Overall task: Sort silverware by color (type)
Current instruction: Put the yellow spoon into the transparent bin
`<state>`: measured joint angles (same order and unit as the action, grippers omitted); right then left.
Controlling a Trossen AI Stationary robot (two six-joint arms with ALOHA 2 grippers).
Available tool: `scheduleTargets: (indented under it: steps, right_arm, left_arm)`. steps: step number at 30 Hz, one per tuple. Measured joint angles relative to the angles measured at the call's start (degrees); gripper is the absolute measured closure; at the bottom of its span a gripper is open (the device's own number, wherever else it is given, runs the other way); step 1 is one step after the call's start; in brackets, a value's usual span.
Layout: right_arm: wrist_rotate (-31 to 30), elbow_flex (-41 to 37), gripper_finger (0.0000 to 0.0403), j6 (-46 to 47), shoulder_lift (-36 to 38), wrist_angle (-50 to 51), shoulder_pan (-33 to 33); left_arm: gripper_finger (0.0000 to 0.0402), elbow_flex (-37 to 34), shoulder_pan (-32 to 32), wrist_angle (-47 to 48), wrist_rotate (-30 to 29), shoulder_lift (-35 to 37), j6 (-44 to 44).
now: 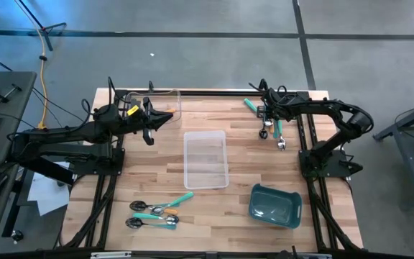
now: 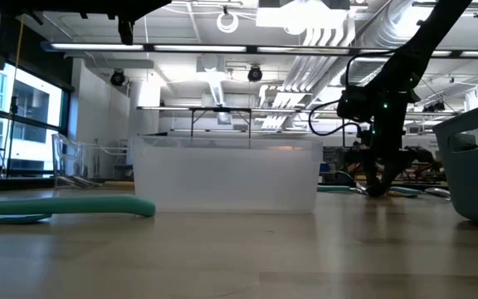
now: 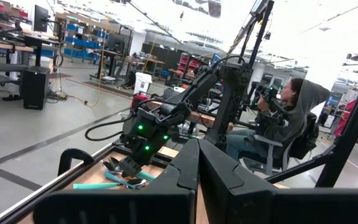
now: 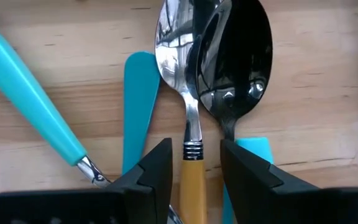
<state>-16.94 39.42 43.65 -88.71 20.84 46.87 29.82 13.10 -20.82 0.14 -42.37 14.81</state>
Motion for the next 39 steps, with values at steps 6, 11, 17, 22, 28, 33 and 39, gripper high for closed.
scheduleTargets:
  steps: [6,11,17,22,28,33,39]
  right_arm:
    - [1.91,-0.28,0.0286,-0.14,0.27,0.67,-0.04]
    - [0.87,-0.26,0.0286,-1.83,1.60,0.46,-0.02]
    - [0.47,-0.26,0.0286,-2.08,1.60,-0.03,-0.02]
    - [-1.08,-0.24,0.0286,-2.09,1.60,-0.26,-0.02]
    - [-1.08,-0.22,0.0286,-0.76,1.60,-0.31,-0.02]
    - [-1.29,-0.22,0.0286,-0.41,1.60,-0.16,-0.02]
    - [-0.59,-0.14,0.0286,-0.56,-0.96,-0.53,-0.04]
  left_arm:
    - [0.0401,0.00,-0.01,-0.01,0.00,0.00,0.09]
    - [0.0401,0.00,0.00,0.02,0.00,0.00,0.09]
    - [0.0401,0.00,-0.02,0.03,0.00,0.00,0.07]
    - [0.0401,0.00,-0.01,0.05,0.00,0.00,0.07]
    - [0.0401,0.00,-0.02,0.05,0.00,0.00,0.07]
    - [0.0401,0.00,-0.02,0.05,0.00,0.00,0.07]
    - [0.0401,0.00,-0.01,0.05,0.02,0.00,0.07]
